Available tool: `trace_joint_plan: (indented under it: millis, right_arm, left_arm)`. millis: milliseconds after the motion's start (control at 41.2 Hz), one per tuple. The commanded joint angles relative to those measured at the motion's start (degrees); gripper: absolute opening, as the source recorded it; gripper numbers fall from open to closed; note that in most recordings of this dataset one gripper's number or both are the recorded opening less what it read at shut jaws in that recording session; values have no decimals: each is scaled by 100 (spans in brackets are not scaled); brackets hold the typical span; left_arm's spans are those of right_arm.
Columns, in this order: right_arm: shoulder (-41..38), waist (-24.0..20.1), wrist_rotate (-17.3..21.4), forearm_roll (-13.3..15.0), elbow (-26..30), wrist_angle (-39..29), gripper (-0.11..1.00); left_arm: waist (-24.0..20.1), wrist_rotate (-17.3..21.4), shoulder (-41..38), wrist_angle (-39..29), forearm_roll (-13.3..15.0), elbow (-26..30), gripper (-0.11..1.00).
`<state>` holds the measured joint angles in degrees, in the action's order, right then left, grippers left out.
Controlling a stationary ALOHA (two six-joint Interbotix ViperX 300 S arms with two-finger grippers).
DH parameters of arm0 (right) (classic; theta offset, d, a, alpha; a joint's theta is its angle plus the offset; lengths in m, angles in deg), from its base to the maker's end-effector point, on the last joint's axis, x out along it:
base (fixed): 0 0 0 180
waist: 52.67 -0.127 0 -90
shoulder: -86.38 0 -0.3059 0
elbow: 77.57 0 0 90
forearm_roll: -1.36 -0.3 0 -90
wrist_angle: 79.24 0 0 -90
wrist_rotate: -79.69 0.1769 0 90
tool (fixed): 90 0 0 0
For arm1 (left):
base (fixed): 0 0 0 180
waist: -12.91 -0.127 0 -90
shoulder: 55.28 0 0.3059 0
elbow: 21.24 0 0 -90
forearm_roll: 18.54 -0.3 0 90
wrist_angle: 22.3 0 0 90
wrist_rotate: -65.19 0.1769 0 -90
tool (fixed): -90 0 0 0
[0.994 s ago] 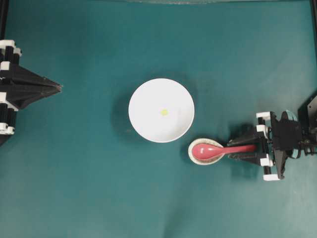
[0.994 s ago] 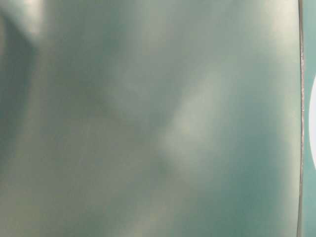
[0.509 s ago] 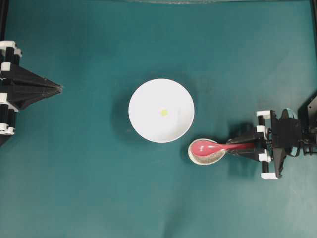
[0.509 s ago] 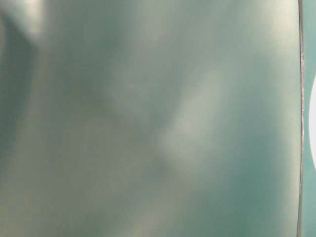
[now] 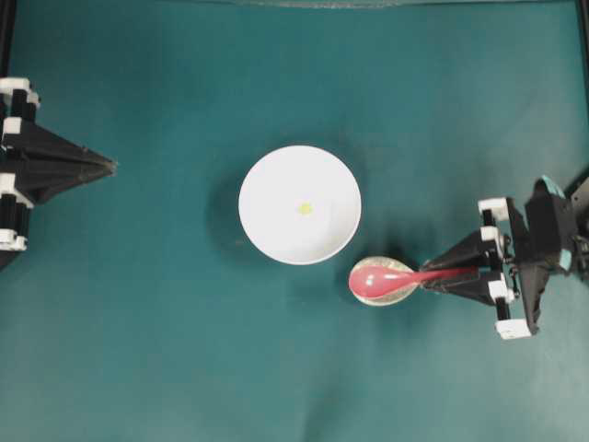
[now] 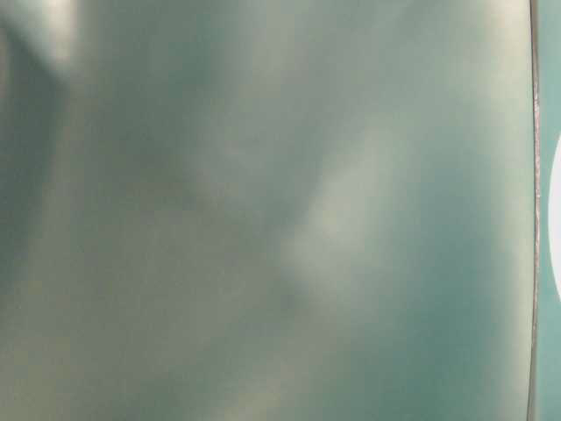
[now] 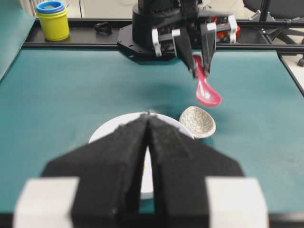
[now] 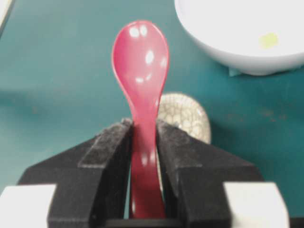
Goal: Scoop the yellow hexagonal prism block from the bowl with a spoon using the right arm.
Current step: 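Lift the spoon from the rest and carry it into the white bowl, then push the spoon bowl under the yellow hexagonal block inside the bowl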
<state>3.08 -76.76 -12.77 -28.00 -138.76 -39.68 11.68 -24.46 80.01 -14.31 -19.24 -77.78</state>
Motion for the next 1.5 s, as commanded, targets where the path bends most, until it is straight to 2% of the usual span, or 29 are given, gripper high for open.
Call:
trace_joint_plan:
  millis: [0, 121, 291, 509, 679, 994, 1164, 1334, 1479]
  right_arm:
    - [483, 202, -158, -9, 299, -721, 23]
    - [896, 686, -343, -9, 686, -1802, 23]
    - [1011, 1556, -387, 9, 1318, -3410, 23]
    - [686, 2505, -378, 220, 2224, -5027, 23]
    - [193, 3032, -369, 360, 2865, -6056, 23]
    - [-879, 3472, -211, 668, 4043, -7761, 23]
    - [-1310, 3498, 18, 1002, 4597, -8561, 23]
    - [-1564, 3489, 185, 1266, 4939, -8938, 23]
    - [-1670, 3498, 202, 1292, 5054, -9000, 23]
  left_arm:
    - [-9, 0, -18, 18, -9, 105, 1]
    - [-9, 0, 9, 18, -9, 105, 1]
    - [-9, -44, 35, -18, -9, 114, 1]
    - [-9, -53, 35, -9, -9, 105, 1]
    - [0, -53, 26, -18, -9, 105, 1]
    - [-9, -53, -9, -9, -9, 105, 1]
    - [-9, -53, -18, 0, -9, 105, 1]
    - [0, -53, -18, 0, -9, 105, 1]
    - [-9, -53, -26, 0, -9, 97, 1]
